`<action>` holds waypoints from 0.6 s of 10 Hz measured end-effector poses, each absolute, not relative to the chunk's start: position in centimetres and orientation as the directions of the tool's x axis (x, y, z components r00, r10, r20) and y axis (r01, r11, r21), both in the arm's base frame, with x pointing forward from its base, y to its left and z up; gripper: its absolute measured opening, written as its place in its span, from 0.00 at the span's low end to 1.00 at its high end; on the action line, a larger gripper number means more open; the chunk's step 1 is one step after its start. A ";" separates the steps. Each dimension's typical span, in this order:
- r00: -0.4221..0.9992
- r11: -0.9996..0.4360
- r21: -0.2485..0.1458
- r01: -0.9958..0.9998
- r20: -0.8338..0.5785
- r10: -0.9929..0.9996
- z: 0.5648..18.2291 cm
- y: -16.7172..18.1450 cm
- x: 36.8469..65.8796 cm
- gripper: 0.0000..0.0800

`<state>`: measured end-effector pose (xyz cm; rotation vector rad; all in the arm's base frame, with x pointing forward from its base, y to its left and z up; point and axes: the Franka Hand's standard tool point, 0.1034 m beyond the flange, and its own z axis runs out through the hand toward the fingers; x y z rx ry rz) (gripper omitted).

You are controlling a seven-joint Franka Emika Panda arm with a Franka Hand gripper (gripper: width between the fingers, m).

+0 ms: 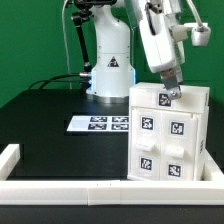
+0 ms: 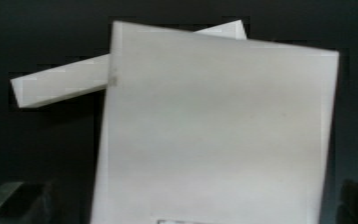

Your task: Assemble cabinet

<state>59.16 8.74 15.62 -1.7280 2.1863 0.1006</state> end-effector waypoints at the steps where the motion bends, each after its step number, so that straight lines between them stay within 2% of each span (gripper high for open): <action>1: -0.169 0.232 -0.175 -0.957 -0.313 -0.934 16.3 8.7 59.0 0.99; 4: -0.166 0.239 -0.198 -0.951 -0.328 -0.930 18.3 8.8 58.7 1.00; 6: -0.118 0.192 -0.211 -0.958 -0.320 -0.940 18.3 8.8 58.7 1.00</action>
Offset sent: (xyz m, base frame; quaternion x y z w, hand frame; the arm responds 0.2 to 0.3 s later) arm -0.0141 0.0070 0.0277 0.0025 -0.0350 0.0293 0.9990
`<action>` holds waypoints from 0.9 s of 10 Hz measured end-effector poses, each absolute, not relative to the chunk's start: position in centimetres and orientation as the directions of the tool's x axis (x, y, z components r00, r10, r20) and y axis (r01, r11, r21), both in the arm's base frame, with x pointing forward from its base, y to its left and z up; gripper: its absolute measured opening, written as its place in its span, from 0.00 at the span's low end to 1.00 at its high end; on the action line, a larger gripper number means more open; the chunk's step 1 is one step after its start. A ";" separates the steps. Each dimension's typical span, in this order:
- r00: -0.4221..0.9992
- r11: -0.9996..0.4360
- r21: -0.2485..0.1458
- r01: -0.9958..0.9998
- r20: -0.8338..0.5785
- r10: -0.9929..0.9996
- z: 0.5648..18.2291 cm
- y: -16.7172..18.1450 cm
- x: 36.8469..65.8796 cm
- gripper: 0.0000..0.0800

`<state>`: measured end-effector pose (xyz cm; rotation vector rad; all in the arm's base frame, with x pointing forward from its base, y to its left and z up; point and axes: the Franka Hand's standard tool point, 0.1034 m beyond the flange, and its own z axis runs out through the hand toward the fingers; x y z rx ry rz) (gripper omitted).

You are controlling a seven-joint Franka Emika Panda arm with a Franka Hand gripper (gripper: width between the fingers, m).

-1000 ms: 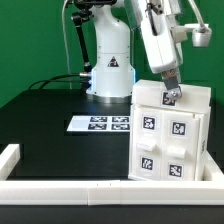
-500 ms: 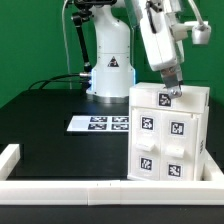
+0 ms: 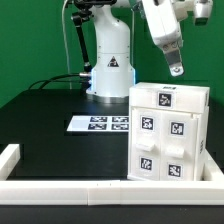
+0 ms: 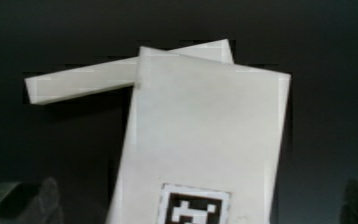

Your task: Assemble cabinet

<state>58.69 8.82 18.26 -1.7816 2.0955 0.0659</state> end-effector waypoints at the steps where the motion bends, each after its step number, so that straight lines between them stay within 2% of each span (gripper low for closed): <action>1: -0.086 0.159 -0.219 -0.963 -0.311 -0.946 18.1 8.8 58.7 1.00; 2: 0.090 -0.018 -0.257 -0.966 -0.271 -0.958 17.9 8.5 58.8 1.00; 4: 0.306 -0.242 -0.281 -0.929 -0.212 -0.928 18.1 9.1 58.8 1.00; 6: 0.561 -0.515 -0.261 -0.817 -0.147 -0.815 18.3 9.8 58.4 1.00; 7: 0.631 -0.589 -0.256 -0.767 -0.132 -0.764 18.5 9.9 58.4 1.00; 9: 0.710 -0.668 -0.268 -0.694 -0.103 -0.696 18.4 9.8 58.3 1.00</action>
Offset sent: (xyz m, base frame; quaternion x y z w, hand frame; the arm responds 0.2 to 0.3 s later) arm 0.0023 0.0090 0.0054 -0.0495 -0.0002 -0.3167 0.9472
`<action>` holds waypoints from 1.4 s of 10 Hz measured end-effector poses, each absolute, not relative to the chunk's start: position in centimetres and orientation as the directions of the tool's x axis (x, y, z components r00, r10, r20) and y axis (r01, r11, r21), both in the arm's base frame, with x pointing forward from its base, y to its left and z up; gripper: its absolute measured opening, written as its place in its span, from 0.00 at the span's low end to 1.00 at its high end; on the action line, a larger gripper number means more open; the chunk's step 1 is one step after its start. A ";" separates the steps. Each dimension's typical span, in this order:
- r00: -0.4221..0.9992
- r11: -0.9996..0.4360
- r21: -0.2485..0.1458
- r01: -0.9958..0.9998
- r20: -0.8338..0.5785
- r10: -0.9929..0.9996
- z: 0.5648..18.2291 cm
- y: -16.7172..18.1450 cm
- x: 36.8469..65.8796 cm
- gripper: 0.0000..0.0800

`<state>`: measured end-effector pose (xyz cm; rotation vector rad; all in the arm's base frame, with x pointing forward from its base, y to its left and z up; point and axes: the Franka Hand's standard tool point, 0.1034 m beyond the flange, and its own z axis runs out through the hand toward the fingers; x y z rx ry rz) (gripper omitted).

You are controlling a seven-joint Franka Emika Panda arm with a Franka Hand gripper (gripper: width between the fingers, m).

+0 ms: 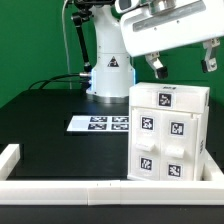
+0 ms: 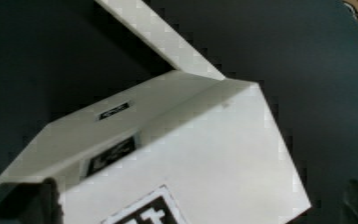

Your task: Assemble cabinet

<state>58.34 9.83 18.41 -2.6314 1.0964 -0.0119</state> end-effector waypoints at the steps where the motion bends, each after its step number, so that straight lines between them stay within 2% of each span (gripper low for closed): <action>1: 0.769 -0.728 -0.276 -0.628 -0.079 -0.634 18.4 9.8 58.3 1.00; 2: 0.837 -0.799 -0.274 -0.536 -0.046 -0.546 18.4 9.8 58.3 1.00; 4: 0.974 -0.955 -0.215 -0.204 0.056 -0.220 18.2 9.5 58.1 1.00; 6: 0.992 -0.980 -0.167 0.104 0.094 0.089 18.1 9.1 58.1 1.00; 7: 0.966 -0.960 -0.126 0.252 0.095 0.241 18.1 9.2 58.3 1.00; 11: 0.874 -0.871 -0.094 0.483 0.113 0.473 17.8 9.0 58.4 1.00; 14: 0.686 -0.686 -0.045 0.726 0.111 0.719 17.2 8.9 58.9 1.00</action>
Offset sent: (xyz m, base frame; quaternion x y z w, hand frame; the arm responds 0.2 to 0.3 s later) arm -0.0007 -0.0035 0.0016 -0.0625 0.0116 -0.4599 0.8857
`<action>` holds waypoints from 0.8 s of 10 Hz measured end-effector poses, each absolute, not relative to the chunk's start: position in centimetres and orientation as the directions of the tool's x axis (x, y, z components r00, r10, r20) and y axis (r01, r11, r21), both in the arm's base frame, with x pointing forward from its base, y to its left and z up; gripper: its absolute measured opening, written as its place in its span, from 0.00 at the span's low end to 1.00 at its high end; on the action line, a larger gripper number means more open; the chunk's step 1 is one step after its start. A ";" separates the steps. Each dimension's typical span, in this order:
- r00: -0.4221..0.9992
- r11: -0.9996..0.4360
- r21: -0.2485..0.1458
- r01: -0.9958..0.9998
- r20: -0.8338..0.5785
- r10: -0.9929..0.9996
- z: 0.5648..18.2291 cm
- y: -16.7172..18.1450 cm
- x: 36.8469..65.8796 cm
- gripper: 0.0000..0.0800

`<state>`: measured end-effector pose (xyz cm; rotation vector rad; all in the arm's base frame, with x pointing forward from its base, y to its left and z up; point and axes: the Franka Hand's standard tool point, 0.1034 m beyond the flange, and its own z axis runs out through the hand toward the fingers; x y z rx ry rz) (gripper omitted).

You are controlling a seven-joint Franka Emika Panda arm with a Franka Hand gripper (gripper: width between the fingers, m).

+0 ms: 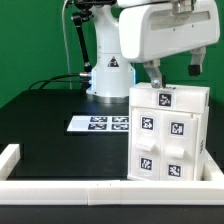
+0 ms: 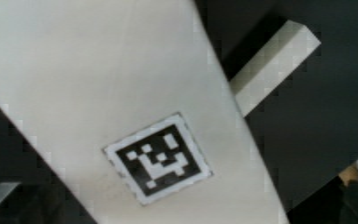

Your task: Assemble cabinet

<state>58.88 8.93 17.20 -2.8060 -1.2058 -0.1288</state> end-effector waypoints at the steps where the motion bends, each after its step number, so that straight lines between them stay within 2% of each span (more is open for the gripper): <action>1: 0.611 -0.612 -0.027 0.791 0.108 0.785 17.0 8.9 59.1 1.00; 3: 0.511 -0.511 -0.025 0.859 0.104 0.853 16.6 8.5 59.3 1.00; 8: 0.554 -0.552 -0.052 0.833 0.087 0.828 15.1 8.3 59.0 1.00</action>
Offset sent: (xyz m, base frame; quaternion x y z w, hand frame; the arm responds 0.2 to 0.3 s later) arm 0.0101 -0.0042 -0.0066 0.0294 -0.0207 -0.0612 0.9975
